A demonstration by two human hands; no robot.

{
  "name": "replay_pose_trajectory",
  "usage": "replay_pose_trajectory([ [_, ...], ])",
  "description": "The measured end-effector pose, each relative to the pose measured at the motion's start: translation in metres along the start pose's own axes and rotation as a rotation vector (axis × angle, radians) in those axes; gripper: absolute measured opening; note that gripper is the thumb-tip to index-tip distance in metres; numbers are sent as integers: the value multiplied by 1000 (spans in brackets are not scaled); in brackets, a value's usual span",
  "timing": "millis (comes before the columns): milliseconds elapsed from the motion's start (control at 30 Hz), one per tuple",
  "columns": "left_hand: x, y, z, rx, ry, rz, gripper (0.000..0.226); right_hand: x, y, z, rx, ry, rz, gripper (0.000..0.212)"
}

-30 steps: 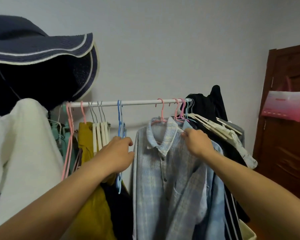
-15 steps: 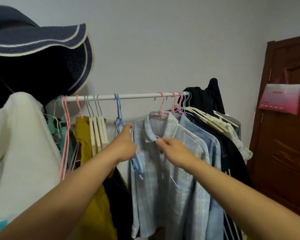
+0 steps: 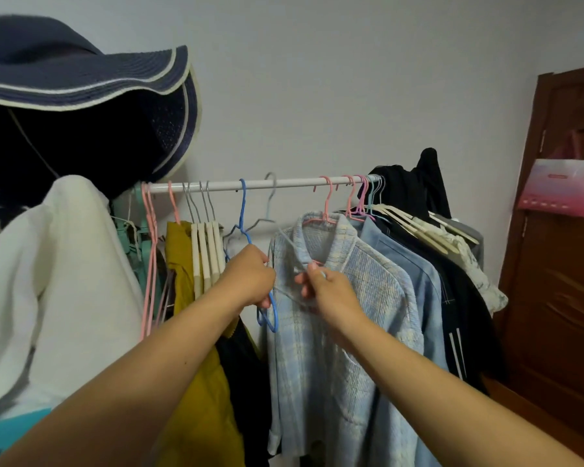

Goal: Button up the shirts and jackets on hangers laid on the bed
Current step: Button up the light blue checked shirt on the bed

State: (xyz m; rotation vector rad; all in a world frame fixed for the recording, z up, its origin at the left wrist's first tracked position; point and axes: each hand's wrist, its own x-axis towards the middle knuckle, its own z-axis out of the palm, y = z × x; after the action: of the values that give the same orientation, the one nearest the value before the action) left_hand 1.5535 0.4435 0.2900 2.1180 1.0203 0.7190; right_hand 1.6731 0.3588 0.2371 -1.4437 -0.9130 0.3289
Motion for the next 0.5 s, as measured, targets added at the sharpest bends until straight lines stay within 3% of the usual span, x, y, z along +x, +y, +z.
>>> replay_pose_trajectory([
  [133, -9, 7, -13, 533, -25, 155, 5, 7, -5, -20, -87, 58, -82, 42],
  [233, -11, 16, -13, 919, 22, 328, 6, -6, -3, -47, -44, 75, -67, 41],
  [333, -12, 50, -3, 934, 106, 576, 6, -34, 3, -85, -12, 88, -28, 42],
  [500, -26, 142, 55, 809, -15, 843, 6, -132, 11, -160, 67, 166, 63, 40],
])
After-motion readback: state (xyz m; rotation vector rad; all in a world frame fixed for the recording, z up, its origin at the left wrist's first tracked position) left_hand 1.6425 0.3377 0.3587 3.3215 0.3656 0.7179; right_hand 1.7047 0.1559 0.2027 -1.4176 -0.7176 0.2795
